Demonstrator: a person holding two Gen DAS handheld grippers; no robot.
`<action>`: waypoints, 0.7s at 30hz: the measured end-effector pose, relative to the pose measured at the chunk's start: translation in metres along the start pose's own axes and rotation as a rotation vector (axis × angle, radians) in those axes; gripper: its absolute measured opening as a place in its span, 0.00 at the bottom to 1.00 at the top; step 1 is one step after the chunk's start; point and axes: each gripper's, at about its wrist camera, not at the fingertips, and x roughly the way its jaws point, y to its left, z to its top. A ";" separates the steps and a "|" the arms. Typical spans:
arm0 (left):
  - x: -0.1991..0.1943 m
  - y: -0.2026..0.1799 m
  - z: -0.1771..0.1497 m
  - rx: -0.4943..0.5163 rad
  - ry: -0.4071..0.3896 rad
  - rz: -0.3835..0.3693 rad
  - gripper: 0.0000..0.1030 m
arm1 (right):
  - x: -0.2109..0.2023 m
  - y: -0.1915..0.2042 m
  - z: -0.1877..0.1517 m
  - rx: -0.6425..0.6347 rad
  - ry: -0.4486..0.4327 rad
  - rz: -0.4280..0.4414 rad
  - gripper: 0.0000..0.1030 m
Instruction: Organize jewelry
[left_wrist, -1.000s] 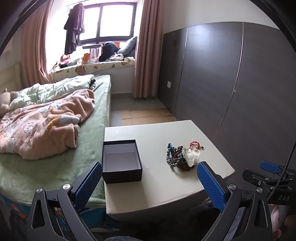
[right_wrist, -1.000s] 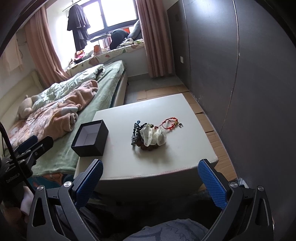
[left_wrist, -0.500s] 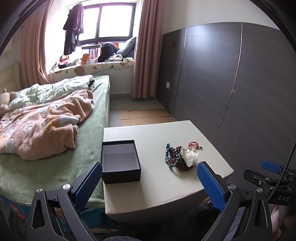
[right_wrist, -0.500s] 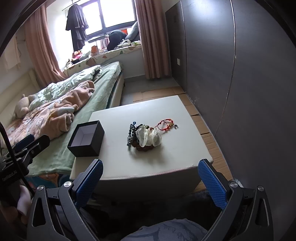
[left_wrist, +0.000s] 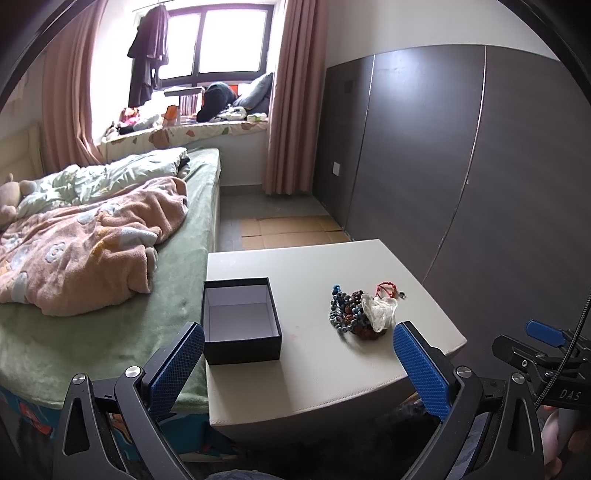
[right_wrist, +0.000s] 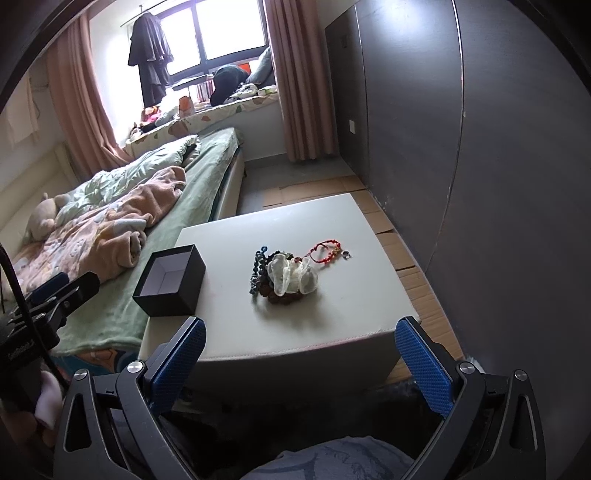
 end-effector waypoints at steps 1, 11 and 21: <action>0.000 0.000 0.000 0.000 0.000 0.000 0.99 | -0.001 -0.001 0.000 0.000 0.000 -0.001 1.00; 0.000 0.002 0.000 -0.009 -0.001 -0.009 0.99 | 0.000 -0.006 -0.001 0.009 0.001 -0.006 1.00; 0.004 0.003 -0.001 0.026 0.017 -0.025 0.99 | 0.004 -0.013 0.002 0.022 0.035 -0.044 1.00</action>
